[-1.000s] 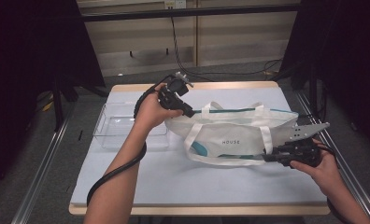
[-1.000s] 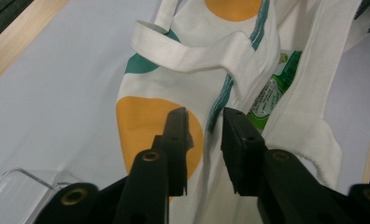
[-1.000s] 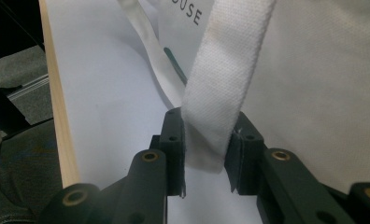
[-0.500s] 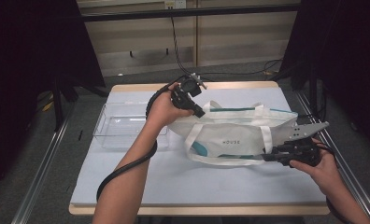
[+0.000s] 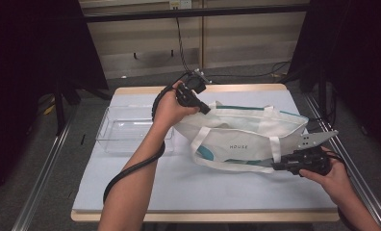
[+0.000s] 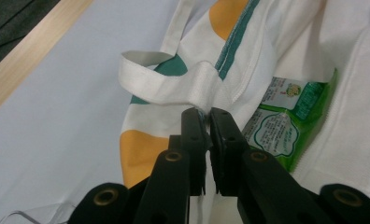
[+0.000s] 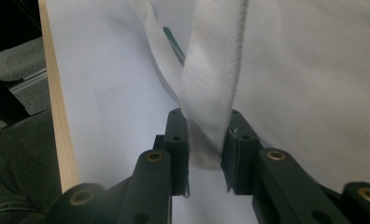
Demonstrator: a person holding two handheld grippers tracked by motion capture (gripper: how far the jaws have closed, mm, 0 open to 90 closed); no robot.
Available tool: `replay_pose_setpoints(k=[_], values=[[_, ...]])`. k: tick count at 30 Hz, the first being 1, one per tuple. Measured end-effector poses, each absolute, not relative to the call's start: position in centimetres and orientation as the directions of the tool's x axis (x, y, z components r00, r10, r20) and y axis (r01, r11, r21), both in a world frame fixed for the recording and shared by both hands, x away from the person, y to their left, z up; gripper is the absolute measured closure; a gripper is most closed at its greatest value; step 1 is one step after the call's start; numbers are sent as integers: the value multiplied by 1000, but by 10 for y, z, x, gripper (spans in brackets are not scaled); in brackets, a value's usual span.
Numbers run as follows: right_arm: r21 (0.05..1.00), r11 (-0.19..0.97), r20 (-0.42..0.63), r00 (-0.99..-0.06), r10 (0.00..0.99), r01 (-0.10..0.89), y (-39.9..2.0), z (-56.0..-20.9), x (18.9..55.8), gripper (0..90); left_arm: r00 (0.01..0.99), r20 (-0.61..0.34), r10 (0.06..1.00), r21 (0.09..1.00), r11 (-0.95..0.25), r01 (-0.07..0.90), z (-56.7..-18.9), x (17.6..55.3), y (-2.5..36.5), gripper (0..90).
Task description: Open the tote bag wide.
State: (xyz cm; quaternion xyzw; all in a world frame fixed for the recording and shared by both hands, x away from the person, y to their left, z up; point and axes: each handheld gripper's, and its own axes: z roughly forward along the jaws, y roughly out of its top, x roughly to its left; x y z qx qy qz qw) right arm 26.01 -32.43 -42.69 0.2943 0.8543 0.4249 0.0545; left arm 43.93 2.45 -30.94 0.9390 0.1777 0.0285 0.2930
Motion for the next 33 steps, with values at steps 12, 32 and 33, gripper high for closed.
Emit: replay_pose_setpoints(k=[12,32,33], values=[[755,471,158,-823,545,456,-329,-435,258,791,912,-61,405,568,-737,366,-309,450,20,852],[741,497,160,-837,524,453,-335,-446,250,852,892,-40,451,576,-719,390,-313,458,16,855],[735,503,160,-837,524,456,-334,-446,249,853,892,-40,451,576,-719,390,-313,458,16,855]])
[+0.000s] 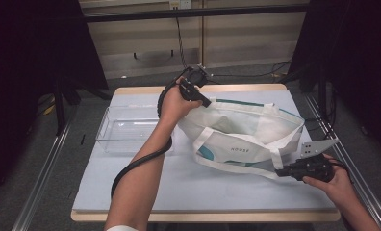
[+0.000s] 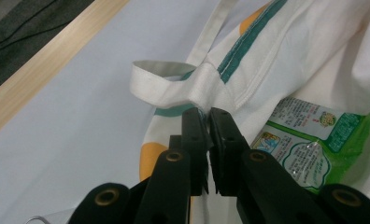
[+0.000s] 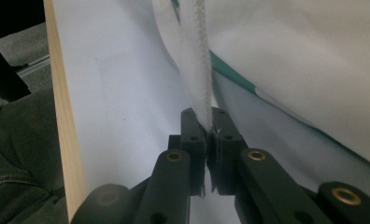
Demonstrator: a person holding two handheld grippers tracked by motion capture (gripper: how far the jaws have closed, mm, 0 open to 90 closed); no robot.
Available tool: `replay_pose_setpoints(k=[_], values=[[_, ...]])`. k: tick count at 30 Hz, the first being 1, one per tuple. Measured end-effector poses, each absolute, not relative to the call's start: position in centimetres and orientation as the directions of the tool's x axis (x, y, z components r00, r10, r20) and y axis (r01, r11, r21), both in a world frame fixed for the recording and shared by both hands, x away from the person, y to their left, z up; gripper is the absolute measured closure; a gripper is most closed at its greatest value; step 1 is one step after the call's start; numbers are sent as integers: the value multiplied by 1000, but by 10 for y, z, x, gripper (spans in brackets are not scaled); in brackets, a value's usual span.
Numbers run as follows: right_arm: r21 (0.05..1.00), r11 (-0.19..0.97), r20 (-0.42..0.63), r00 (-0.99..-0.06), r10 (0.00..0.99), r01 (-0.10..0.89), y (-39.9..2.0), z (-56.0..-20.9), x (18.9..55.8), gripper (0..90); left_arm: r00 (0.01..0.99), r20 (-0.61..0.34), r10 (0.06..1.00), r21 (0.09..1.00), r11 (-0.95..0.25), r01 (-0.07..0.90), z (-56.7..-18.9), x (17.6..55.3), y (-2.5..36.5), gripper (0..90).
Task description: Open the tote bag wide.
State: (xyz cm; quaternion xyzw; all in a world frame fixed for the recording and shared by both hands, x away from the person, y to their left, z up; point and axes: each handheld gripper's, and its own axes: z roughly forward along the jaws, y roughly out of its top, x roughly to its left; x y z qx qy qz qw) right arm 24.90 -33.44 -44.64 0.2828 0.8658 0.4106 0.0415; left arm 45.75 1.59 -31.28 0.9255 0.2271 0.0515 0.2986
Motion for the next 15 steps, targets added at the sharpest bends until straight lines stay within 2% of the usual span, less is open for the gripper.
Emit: replay_pose_setpoints(k=[15], values=[[714,532,159,-846,509,455,-333,-456,245,853,882,-34,470,576,-712,401,-317,462,17,856]])
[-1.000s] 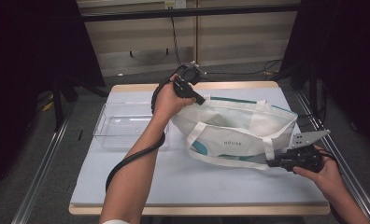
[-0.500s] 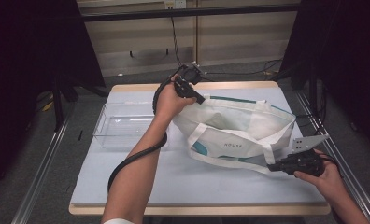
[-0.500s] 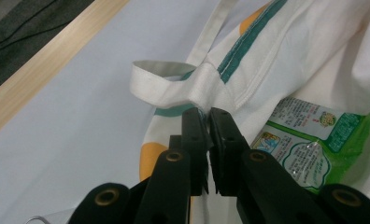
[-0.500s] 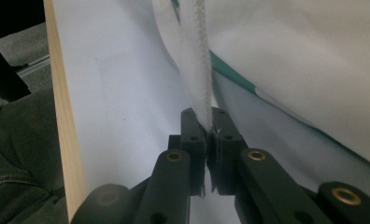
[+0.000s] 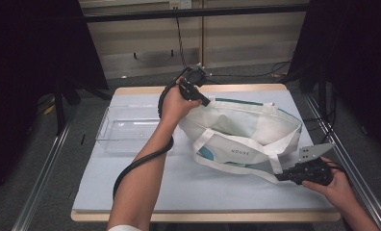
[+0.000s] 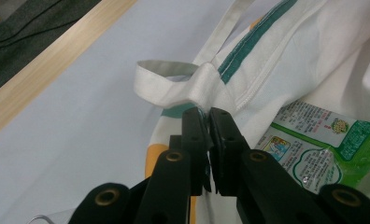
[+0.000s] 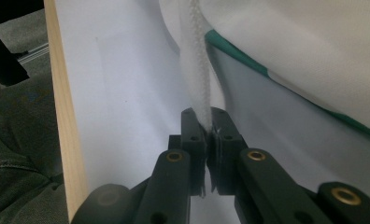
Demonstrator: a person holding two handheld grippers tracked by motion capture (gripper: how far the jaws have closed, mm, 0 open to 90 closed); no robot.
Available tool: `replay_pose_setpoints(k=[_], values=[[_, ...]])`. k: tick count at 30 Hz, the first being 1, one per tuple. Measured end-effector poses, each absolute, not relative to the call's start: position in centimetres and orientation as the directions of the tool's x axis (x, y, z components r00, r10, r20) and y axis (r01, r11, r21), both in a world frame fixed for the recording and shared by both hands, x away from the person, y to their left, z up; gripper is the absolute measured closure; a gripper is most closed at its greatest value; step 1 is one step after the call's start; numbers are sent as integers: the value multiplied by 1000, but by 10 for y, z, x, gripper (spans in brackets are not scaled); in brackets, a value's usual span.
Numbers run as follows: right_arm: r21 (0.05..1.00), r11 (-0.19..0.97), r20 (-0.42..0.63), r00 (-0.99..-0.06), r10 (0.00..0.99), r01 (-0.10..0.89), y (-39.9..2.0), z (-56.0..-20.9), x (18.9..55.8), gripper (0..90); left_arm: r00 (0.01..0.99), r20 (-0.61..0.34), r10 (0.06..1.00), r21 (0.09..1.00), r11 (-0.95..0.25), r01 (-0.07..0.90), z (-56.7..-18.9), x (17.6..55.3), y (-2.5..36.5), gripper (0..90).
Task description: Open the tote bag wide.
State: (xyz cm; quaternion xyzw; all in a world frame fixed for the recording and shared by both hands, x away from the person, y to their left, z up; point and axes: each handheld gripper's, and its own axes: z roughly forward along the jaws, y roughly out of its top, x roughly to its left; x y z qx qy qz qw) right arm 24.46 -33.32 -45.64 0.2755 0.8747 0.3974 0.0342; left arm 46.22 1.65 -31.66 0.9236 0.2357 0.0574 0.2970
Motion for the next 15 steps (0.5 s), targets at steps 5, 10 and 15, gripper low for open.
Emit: replay_pose_setpoints(k=[5,10,15], values=[[731,520,140,-844,517,441,-334,-453,245,836,896,-30,442,565,-732,380,-314,458,14,856],[739,511,131,-837,531,440,-334,-442,248,763,902,-32,430,561,-739,372,-313,455,15,856],[750,494,121,-825,551,440,-334,-431,252,653,904,-32,425,558,-743,370,-312,454,16,856]])
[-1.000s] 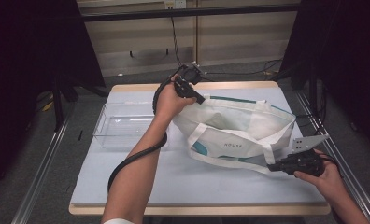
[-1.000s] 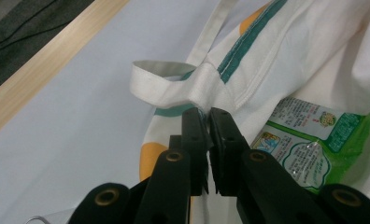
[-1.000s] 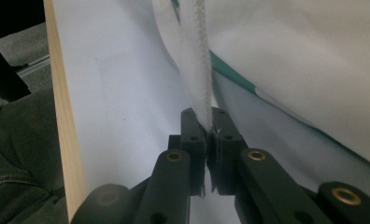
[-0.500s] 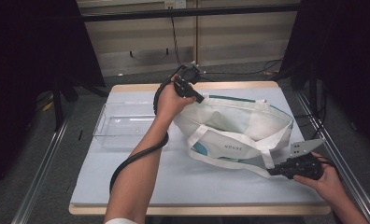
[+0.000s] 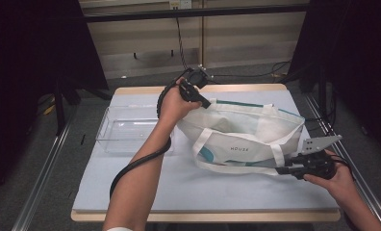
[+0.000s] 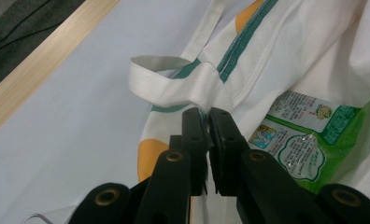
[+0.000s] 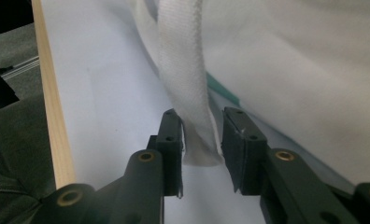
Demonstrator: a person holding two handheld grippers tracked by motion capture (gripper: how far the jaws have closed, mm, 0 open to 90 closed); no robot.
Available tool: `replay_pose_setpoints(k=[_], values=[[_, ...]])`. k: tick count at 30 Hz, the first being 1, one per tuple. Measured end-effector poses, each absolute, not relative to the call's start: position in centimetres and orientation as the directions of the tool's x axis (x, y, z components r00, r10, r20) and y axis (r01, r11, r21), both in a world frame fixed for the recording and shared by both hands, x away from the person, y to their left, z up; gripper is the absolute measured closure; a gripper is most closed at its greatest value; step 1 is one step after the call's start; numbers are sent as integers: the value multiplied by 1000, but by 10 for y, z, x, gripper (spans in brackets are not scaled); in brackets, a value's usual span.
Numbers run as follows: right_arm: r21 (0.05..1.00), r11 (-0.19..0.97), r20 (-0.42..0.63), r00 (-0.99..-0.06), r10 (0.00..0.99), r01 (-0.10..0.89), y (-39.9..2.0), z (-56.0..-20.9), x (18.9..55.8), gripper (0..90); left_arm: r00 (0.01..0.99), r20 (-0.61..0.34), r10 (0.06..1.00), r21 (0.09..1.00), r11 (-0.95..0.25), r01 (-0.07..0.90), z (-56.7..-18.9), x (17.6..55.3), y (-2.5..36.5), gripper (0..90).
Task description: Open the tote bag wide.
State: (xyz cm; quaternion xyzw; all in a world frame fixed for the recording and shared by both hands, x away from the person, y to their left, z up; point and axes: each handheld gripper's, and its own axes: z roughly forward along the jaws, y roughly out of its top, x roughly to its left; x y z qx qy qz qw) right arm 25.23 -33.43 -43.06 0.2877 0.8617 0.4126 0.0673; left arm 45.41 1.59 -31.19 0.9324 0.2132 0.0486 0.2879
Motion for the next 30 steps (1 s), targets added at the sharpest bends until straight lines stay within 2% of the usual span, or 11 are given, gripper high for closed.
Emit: replay_pose_setpoints(k=[2,3,13,27,29,30], values=[[756,478,121,-814,568,446,-336,-426,254,590,906,-30,422,556,-746,366,-311,454,16,856],[756,478,121,-814,568,446,-336,-426,254,590,906,-30,422,556,-746,366,-311,454,16,856],[772,453,101,-789,606,447,-342,-407,254,389,907,-29,421,550,-751,366,-310,452,15,856],[770,432,105,-760,641,470,-345,-397,255,216,907,-32,420,552,-749,366,-309,450,15,856],[752,439,128,-762,635,491,-345,-401,256,143,911,-25,411,550,-756,355,-309,451,15,856],[757,439,114,-760,639,483,-345,-402,255,143,911,-25,411,550,-756,355,-309,451,15,856]])
